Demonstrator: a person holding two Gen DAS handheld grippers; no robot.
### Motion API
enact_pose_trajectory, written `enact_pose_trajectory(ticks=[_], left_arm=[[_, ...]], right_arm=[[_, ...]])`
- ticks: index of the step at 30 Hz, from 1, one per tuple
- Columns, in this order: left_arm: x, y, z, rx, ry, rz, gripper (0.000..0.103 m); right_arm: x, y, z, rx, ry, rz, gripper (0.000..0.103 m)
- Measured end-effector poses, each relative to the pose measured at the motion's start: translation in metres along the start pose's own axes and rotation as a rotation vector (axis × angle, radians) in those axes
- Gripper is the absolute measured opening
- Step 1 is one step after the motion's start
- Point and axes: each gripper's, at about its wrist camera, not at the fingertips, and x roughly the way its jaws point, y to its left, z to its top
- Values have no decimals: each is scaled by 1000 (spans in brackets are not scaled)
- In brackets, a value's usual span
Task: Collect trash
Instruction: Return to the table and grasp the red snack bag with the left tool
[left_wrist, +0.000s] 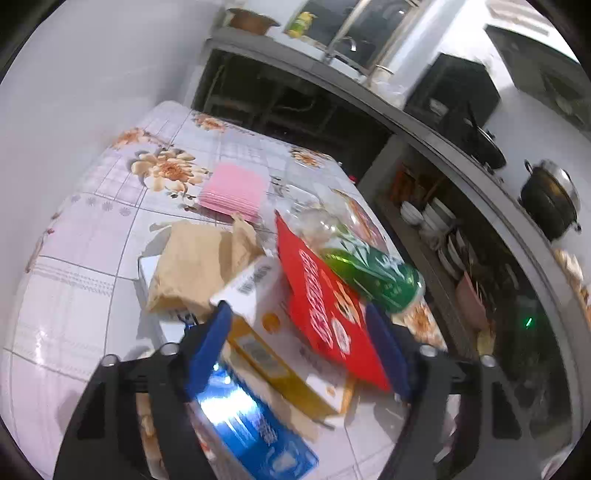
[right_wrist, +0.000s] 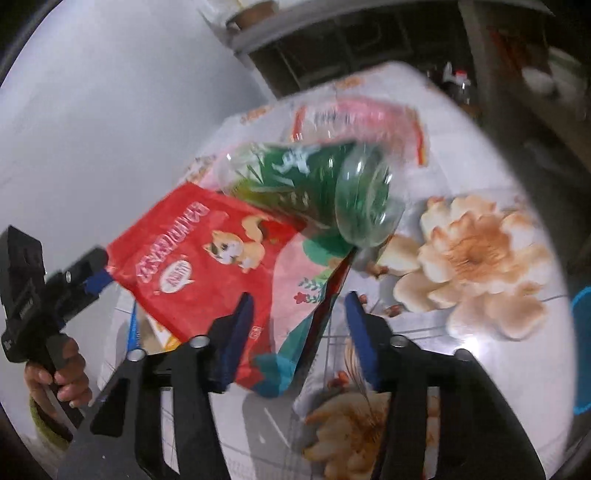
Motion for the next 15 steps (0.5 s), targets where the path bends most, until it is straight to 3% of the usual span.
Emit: enact_pose_trajectory(ticks=[1, 4, 9, 15], left_arm=[[2, 2, 3, -17, -1, -10, 63], [2, 4, 8, -37, -18, -64, 57], [6, 6, 6, -109, -5, -238, 57], [20, 1, -7, -168, 62, -274, 55]], right_arm=[[5, -2, 0, 8, 16, -4, 34], [12, -3, -2, 11, 36, -6, 32], [10, -1, -6, -6, 35, -14, 30], [11, -1, -6, 2, 27, -8, 30]])
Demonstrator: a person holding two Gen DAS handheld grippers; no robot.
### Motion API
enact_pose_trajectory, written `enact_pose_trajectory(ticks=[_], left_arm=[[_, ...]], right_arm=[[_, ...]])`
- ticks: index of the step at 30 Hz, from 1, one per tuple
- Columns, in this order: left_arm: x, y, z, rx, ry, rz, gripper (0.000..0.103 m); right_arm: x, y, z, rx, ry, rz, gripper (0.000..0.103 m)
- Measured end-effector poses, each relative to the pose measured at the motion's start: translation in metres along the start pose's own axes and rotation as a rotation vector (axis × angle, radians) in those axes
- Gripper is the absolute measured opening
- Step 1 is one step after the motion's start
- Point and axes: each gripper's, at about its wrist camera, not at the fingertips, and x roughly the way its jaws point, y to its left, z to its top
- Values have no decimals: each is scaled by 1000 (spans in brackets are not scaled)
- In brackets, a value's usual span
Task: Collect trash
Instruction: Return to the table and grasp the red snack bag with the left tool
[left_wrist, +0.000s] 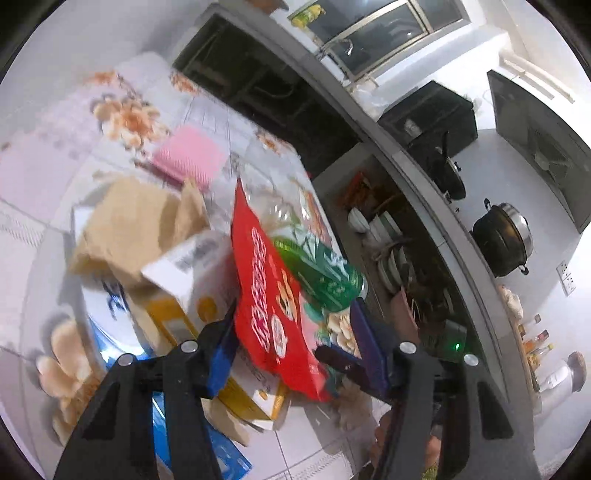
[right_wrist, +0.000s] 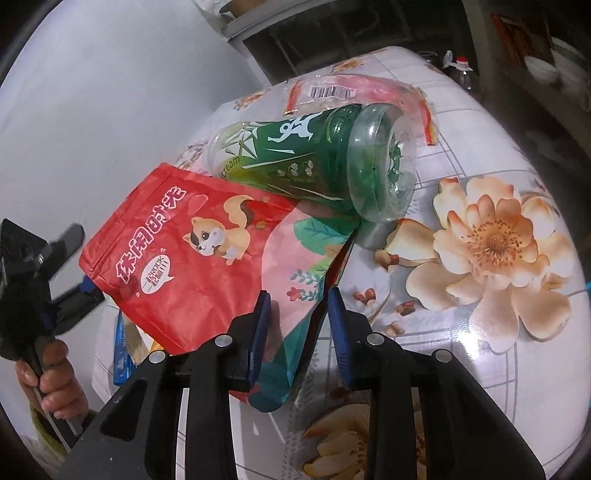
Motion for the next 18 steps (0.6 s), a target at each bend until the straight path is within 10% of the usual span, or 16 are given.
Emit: enact_pose_trajectory(ticks=[7, 18], left_arm=[[28, -33, -19, 133, 66, 130, 46], [46, -38, -25, 175, 42, 249, 3]], right_arm=[[-2, -4, -1, 11, -10, 20, 30], [-14, -12, -10, 46, 17, 96, 29]])
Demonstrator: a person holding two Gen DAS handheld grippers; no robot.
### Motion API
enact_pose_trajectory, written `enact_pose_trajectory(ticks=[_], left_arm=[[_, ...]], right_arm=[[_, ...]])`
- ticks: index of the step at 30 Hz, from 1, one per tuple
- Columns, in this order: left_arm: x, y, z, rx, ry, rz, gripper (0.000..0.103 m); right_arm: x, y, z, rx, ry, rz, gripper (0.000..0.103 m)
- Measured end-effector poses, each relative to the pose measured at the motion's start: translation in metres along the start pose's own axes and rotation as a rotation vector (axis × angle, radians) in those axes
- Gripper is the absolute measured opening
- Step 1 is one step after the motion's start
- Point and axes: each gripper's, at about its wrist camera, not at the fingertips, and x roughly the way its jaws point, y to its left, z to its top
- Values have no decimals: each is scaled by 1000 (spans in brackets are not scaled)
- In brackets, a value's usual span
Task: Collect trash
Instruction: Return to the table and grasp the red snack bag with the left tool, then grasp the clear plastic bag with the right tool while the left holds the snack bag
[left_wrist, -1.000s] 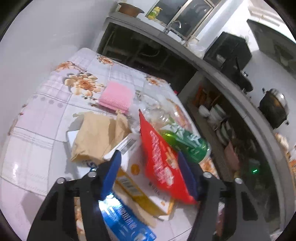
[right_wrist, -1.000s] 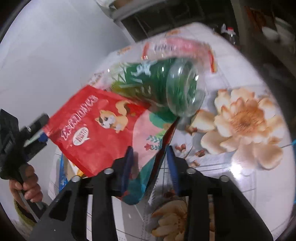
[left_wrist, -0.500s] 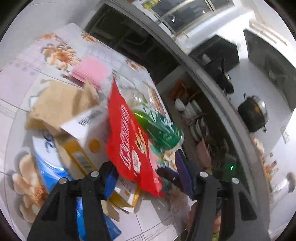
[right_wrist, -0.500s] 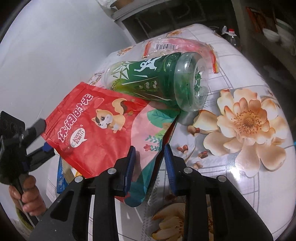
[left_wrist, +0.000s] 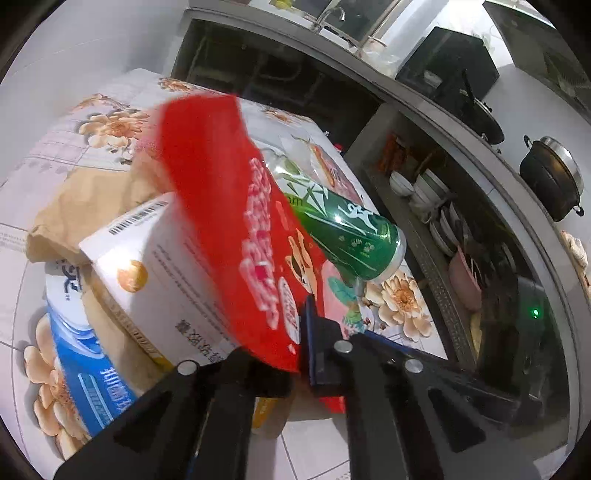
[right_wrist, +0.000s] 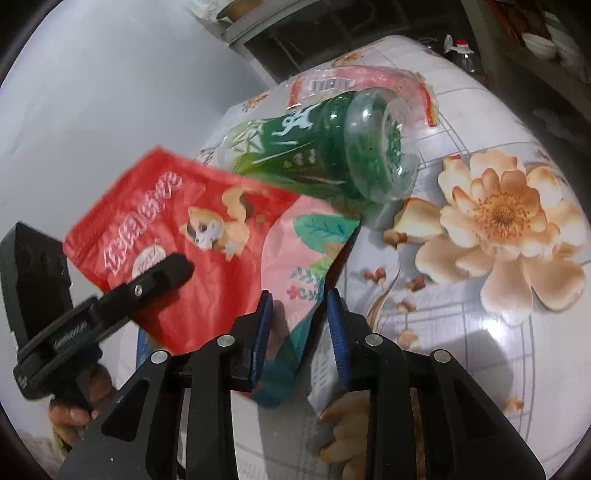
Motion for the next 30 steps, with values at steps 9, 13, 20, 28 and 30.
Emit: enact_pose_trajectory(ticks=[9, 13, 20, 28, 30], left_arm=[[-30, 11, -4, 33, -6, -42, 0], [-38, 15, -4, 27, -5, -59, 0], [-42, 19, -6, 19, -19, -85, 0], [-40, 24, -7, 14, -19, -108, 0], [-38, 26, -5, 9, -15, -113, 0]], right_arm=[[-92, 15, 53, -111, -169, 33, 51], [-83, 12, 115, -78, -137, 37, 57], [0, 33, 193, -67, 55, -40, 53], [69, 57, 207, -214, 189, -385, 61], [78, 59, 211, -250, 189, -455, 73]])
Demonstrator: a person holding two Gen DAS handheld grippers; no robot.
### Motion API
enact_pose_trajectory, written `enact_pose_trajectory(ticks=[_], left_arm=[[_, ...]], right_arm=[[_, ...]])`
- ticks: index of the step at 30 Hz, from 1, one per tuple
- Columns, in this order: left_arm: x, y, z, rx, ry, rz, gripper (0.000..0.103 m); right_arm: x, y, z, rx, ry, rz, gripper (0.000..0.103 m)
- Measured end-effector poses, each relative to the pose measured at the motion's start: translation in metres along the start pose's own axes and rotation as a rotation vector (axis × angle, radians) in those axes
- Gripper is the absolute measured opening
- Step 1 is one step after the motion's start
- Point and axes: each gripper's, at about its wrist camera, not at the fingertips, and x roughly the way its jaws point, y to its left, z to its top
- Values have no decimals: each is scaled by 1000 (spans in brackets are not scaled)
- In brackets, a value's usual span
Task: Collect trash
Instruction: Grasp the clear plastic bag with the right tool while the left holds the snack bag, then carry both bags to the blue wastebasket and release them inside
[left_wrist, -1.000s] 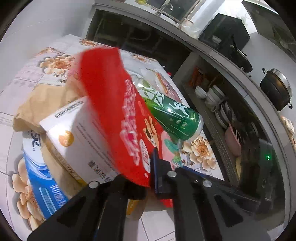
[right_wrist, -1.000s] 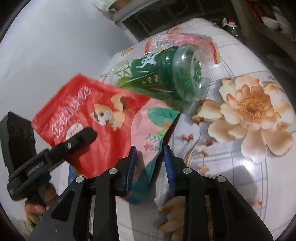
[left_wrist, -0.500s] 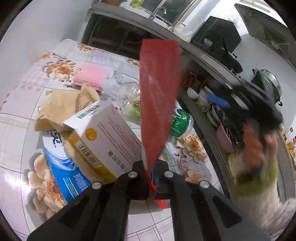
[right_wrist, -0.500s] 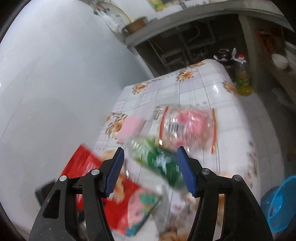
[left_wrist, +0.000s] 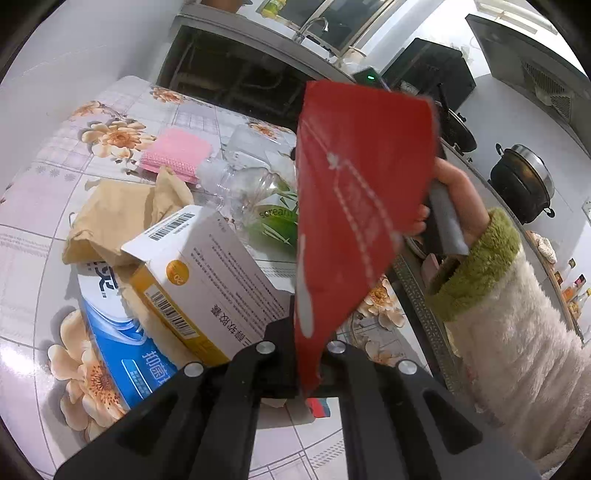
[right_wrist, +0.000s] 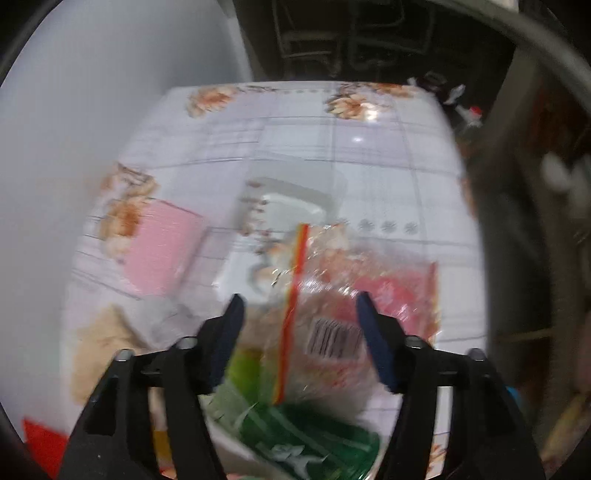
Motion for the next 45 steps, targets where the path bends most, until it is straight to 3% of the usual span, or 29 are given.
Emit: enact_pose_trajectory(ticks=[6, 9, 11, 12, 19, 25, 34, 40, 45], left_arm=[[3, 4, 2, -11, 3, -7, 0], [2, 5, 4, -10, -3, -9, 0], [2, 6, 5, -11, -7, -10, 0], [1, 6, 3, -10, -8, -10, 0], [-3, 4, -4, 0, -17, -6, 0], [-10, -5, -3, 30, -49, 8, 0], [-32, -31, 1, 106, -108, 19, 0], [-37, -65, 9, 160, -116, -44, 0], [-6, -115, 21, 234, -40, -154, 0]], right_arm=[[31, 14, 11, -77, 68, -170, 75], [39, 15, 6, -84, 85, -221, 53], [39, 11, 2, -58, 93, -209, 45], [38, 8, -1, -46, 90, -202, 32], [3, -23, -21, 86, 5, -119, 9], [-44, -50, -35, 153, -115, -83, 6], [-131, -115, -94, 261, -294, -39, 5], [-168, -152, -153, 346, -364, -16, 5], [-192, -191, -211, 444, -407, -68, 5]])
